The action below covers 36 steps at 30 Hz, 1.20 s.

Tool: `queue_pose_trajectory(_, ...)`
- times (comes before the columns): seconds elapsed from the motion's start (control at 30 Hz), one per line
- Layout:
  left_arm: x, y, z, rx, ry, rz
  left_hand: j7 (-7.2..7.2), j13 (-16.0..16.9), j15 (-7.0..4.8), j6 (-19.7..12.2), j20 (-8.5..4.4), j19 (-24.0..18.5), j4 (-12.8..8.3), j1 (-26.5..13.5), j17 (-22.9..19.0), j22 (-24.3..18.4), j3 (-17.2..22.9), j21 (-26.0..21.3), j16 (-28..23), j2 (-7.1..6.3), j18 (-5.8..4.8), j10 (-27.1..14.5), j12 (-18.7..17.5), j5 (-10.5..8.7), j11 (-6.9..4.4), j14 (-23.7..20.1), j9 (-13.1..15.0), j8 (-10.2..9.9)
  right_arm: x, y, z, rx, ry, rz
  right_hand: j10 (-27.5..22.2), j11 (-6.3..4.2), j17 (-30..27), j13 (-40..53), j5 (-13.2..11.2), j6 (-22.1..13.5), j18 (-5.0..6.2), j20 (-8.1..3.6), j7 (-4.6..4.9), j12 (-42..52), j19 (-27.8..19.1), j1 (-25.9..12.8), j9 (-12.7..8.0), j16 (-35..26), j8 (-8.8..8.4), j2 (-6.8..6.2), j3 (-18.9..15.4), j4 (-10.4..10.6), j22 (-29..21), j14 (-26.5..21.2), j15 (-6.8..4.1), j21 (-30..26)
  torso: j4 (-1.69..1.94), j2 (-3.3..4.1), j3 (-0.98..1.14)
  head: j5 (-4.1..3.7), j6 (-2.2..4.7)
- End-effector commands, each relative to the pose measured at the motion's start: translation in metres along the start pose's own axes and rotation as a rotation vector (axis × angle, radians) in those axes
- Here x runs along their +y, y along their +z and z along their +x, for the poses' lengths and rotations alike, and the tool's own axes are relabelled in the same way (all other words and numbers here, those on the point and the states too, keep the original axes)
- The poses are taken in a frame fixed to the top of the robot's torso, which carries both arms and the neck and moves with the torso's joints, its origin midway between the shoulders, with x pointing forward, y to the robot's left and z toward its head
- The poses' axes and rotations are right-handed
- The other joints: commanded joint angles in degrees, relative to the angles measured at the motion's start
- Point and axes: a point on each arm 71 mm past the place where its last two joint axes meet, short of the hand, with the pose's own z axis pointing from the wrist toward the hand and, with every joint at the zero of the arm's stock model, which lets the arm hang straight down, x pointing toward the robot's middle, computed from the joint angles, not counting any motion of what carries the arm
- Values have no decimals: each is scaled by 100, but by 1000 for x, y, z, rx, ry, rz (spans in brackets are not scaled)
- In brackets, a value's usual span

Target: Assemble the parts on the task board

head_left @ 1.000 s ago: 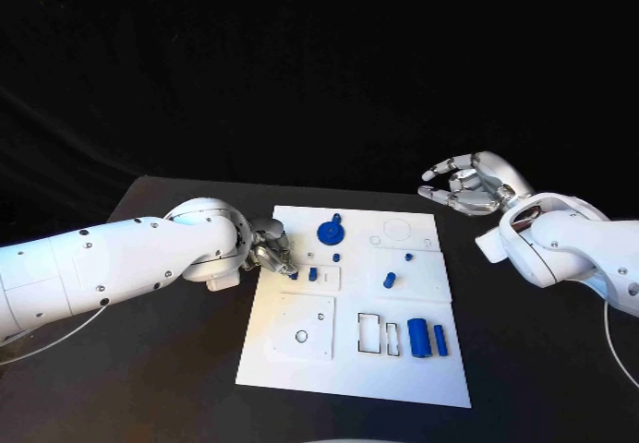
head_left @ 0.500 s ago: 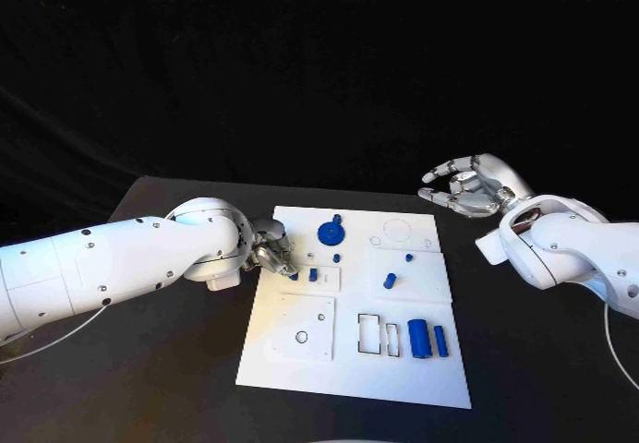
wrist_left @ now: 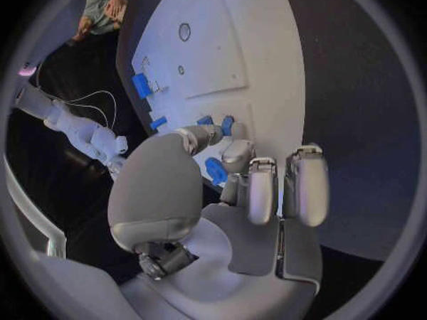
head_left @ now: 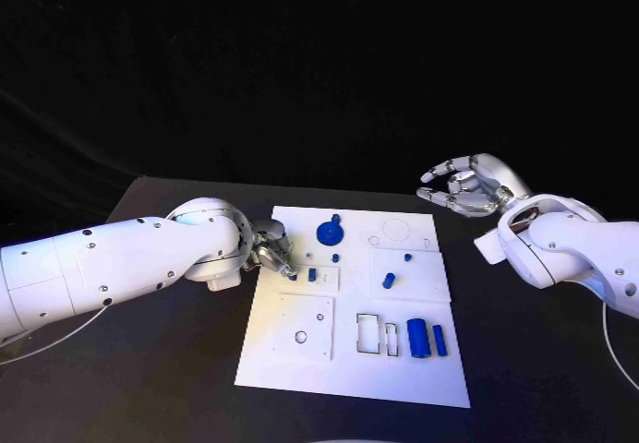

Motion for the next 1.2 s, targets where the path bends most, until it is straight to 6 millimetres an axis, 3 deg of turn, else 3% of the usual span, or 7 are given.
queue_pose_trajectory(0.03, -2, 1, 5, 31, 1, 3, -52, 22, -45, 14, -37, 81, -274, -74, 1510, 213, 308, 23, 25, 9, -30, 49, 41, -3, -5, 615, -1, 34, 0, 0, 1, 10, -2, -10, -19, -5, 456, -9, 22, -7, 118, 4, -35, -23, -38, -52, -7, -36, 36, 26, -5, 32, 418, 366, -46, -22, -2, 0, 0, 1, 0)
queue_pose_trajectory(0.33, -1, 2, 3, 19, -4, -5, -77, 58, -67, 68, -61, 91, -138, -221, 1510, 232, 184, 31, 25, -13, -34, 65, 71, -13, -27, 615, -16, 34, 0, 0, 0, 7, -2, -10, -21, -5, 455, -11, 23, -9, 118, 4, -35, -24, -40, -54, -8, -37, 37, 26, -6, 33, 415, 366, -46, -26, 0, 0, 2, -5, 13)
queue_pose_trajectory(0.37, -1, 2, 3, 17, -5, -6, -73, 68, -65, 97, -65, 94, -31, -335, 1510, 239, 79, 33, 25, -22, -36, 70, 80, -27, -24, 615, -24, 34, 0, 0, 0, 7, -2, -10, -21, -5, 455, -11, 23, -9, 118, 4, -35, -24, -40, -54, -8, -37, 37, 26, -6, 33, 415, 366, -46, -26, 1, 0, 1, -4, 12)
queue_pose_trajectory(0.77, 2, 4, 2, 14, -7, -16, -87, 135, -79, 180, -76, 117, 347, -542, 1510, 290, -560, 52, 25, -18, -47, 89, 129, -22, -37, 615, -78, -3, 0, -1, 0, 5, -3, -10, -26, -5, 448, -17, 10, -15, 119, 4, -35, -29, -41, -50, -10, -40, 38, 12, -11, 28, 414, 364, -46, -31, 1, 0, -1, -8, 17)
queue_pose_trajectory(1.2, 5, 4, 0, 2, -15, -23, -80, 160, -73, 215, -74, 123, 488, -657, 1510, 301, -953, 54, 25, 28, -49, 96, 143, -21, -29, 615, -108, -26, 0, -1, -1, 3, -3, -10, -26, -5, 448, -16, 1, -17, 120, 4, -35, -28, -44, -56, -11, -41, 38, 8, -16, 31, 410, 364, -46, -37, 4, -1, -2, -16, 25)
